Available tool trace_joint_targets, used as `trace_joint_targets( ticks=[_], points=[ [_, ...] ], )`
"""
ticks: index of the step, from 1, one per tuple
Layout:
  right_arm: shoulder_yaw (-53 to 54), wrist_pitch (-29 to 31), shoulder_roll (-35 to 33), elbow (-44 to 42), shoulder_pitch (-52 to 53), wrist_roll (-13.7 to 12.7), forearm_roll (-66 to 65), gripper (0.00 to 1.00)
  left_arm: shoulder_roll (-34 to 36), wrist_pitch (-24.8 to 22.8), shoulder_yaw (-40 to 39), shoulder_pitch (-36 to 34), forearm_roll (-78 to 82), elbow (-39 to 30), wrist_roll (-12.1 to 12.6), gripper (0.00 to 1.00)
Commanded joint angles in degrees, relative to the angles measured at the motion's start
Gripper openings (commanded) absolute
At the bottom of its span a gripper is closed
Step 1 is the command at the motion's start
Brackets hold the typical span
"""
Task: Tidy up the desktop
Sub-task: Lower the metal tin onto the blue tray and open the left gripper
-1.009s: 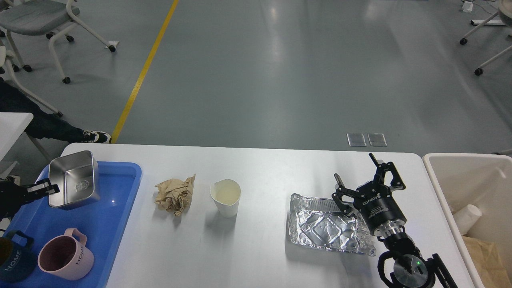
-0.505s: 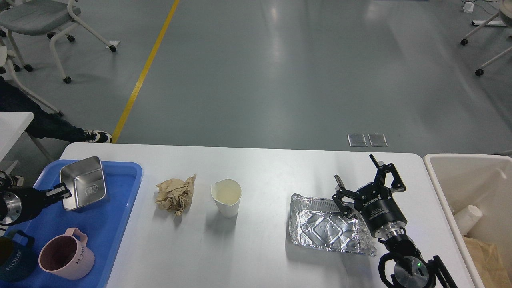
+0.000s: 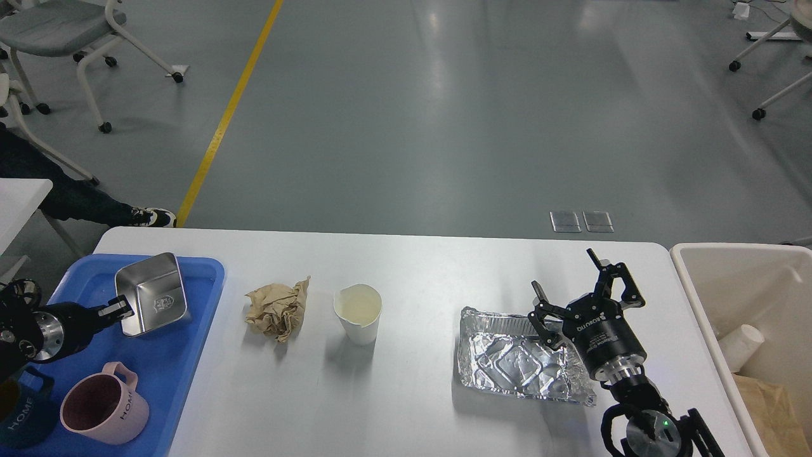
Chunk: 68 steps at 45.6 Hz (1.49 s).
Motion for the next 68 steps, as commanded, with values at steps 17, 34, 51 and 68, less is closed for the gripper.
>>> trace_joint_targets(
  ticks=[17,34,51,68],
  points=[
    [-0.05,0.00,-0.03,0.00,0.08,0.00,0.00,1.00,0.32,-0.77,0.60,0.60,-2.48,-0.24,-0.65,0.96],
    [-0.05,0.00,0.06,0.00,0.17,0.00,0.00,1.00,0.41,-0.15,0.69,0.52,-2.39,-0.59,-2.85,0.96],
    [-0.14,0.00,-0.03,0.00,0.08,0.00,0.00,1.00,0.76,0.20,0.78,0.52,-2.30,-0.50,-2.50,0.96],
    [-0.14,0.00,-0.03,0.00,0.08,0.00,0.00,1.00,0.68,0.02,0.78,0.60,-2.39,-0.50,-2.06,0.96]
  ],
)
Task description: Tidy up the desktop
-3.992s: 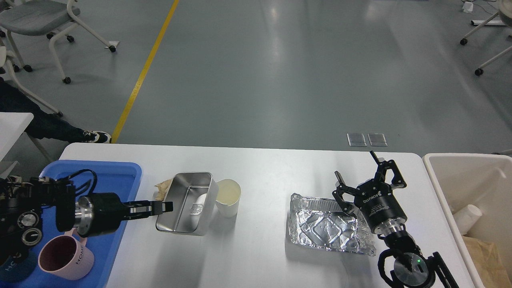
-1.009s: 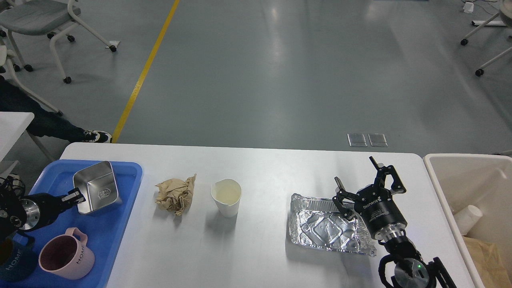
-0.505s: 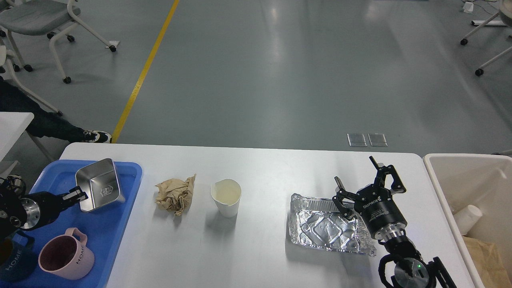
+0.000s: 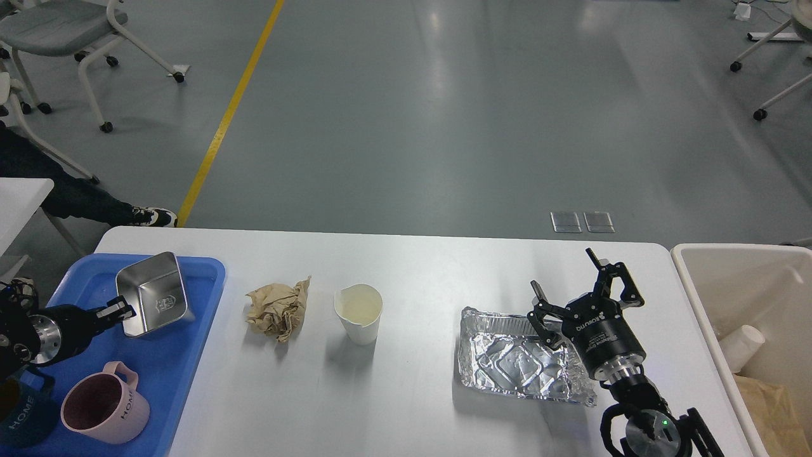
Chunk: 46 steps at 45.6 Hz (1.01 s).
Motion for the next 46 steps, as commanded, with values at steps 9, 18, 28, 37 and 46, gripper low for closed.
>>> trace_joint_targets(
  ticks=[9,18,28,37,46],
  points=[
    [-0.02,0.01,0.09,0.00,0.09,0.00,0.00,1.00,0.14,0.04,0.00,0.62,-0.01,0.05,0.02,0.96],
    [-0.11,0.01,0.09,0.00,0.26,0.00,0.00,1.00,0.66,-0.92,-0.70,0.45,-0.19,-0.12,-0.42,0.96],
    [-0.20,0.01,0.00,0.00,0.09,-0.09,0.00,1.00,4.00,-1.19,-2.11,-0.61,-2.64,-0.39,-0.33,0.96],
    [-0.20,0.01,0.00,0.09,0.09,-0.09,0.00,1.00,7.87,-2.94,-7.63,-2.98,-15.64,-0.39,-0.86,0.96],
    [-0.20,-0.08,0.00,0.09,0.09,0.00,0.00,1.00,8.22,-4.79,-21.52,-2.72,-28.65,-0.47,-0.51,0.96]
  ],
)
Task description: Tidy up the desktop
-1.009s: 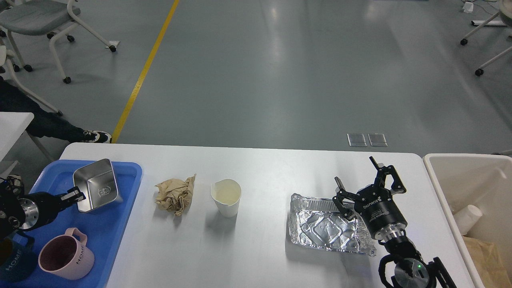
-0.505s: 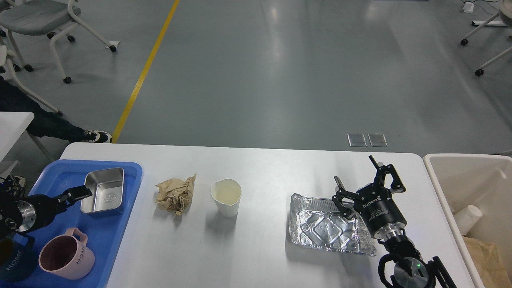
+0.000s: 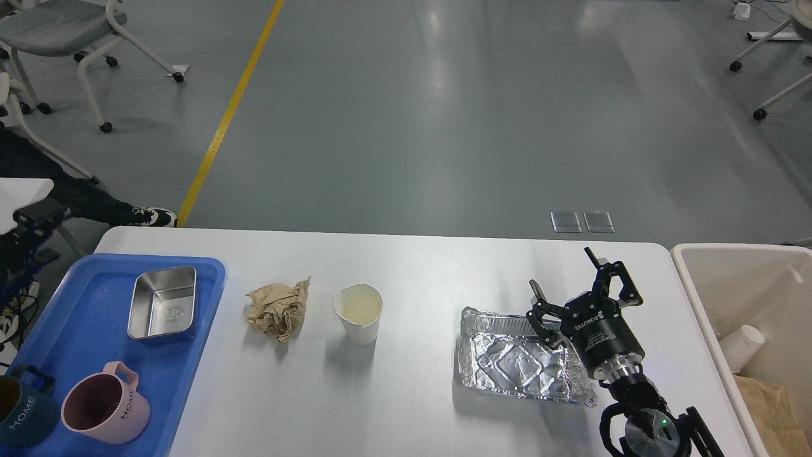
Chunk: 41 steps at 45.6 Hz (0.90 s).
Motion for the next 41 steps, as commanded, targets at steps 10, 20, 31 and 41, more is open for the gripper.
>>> trace_joint_targets(
  ticks=[10,20,31,41],
  points=[
    [0.01,-0.20,0.01,0.70,-0.06,-0.02,0.00,1.00,-0.79,2.24,-11.23,3.66,-16.06,-5.44,0.55,0.96],
    [0.01,-0.20,-0.08,0.79,-0.15,-0.02,0.00,1.00,-0.79,7.78,-15.18,6.74,-20.81,-15.63,0.19,0.96],
    [0.01,-0.20,-0.17,0.79,-0.15,-0.02,-0.09,1.00,-7.46,15.95,-27.04,14.82,-23.81,-31.46,-0.16,0.96],
    [0.01,-0.20,-0.25,1.23,-0.85,-0.02,-2.81,1.00,-17.22,18.16,-33.37,22.82,-23.45,-35.60,-0.25,0.96]
  ],
)
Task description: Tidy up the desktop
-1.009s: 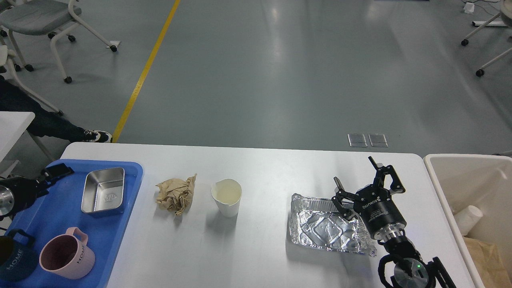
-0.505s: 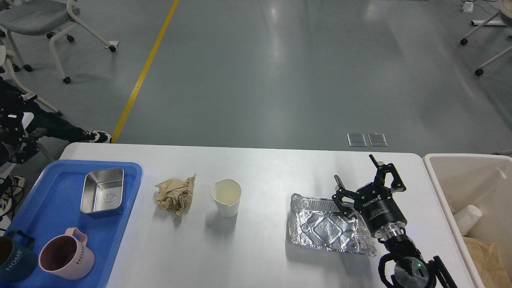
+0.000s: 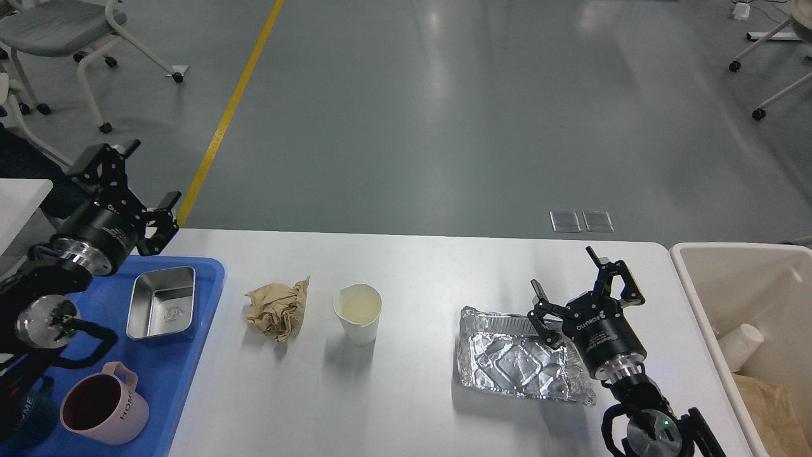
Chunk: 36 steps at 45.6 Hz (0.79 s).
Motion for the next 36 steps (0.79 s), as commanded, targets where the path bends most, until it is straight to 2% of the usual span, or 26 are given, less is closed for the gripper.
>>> trace_joint_targets(
  ticks=[1,7,14,21,32,36],
  points=[
    [0.00,0.00,-0.02,0.60,-0.21,0.00,-2.15,1.00,-5.61,0.70,-4.19,4.25,0.22,-1.02,-0.09,0.96],
    [-0.09,-0.26,-0.02,0.69,-0.12,0.00,-4.25,1.00,-9.39,0.70,-8.06,8.11,0.31,-1.11,-0.18,0.96],
    [-0.09,-0.17,-1.33,1.30,0.14,0.09,-8.39,1.00,-12.56,0.62,-10.97,10.31,0.31,-1.11,-1.76,0.96],
    [-0.09,-0.08,-7.39,4.21,1.28,0.09,-12.43,1.00,-13.53,0.88,-12.99,10.93,0.31,-1.20,-4.31,0.96],
    [0.00,-0.61,-17.85,4.38,2.96,0.44,-24.46,1.00,-13.00,0.88,-12.99,9.35,1.01,1.96,-3.87,0.96],
    [-0.09,-3.24,-19.96,5.26,2.87,0.35,-32.97,1.00,-13.00,0.00,-12.99,9.26,1.01,2.23,-3.78,0.96]
  ],
)
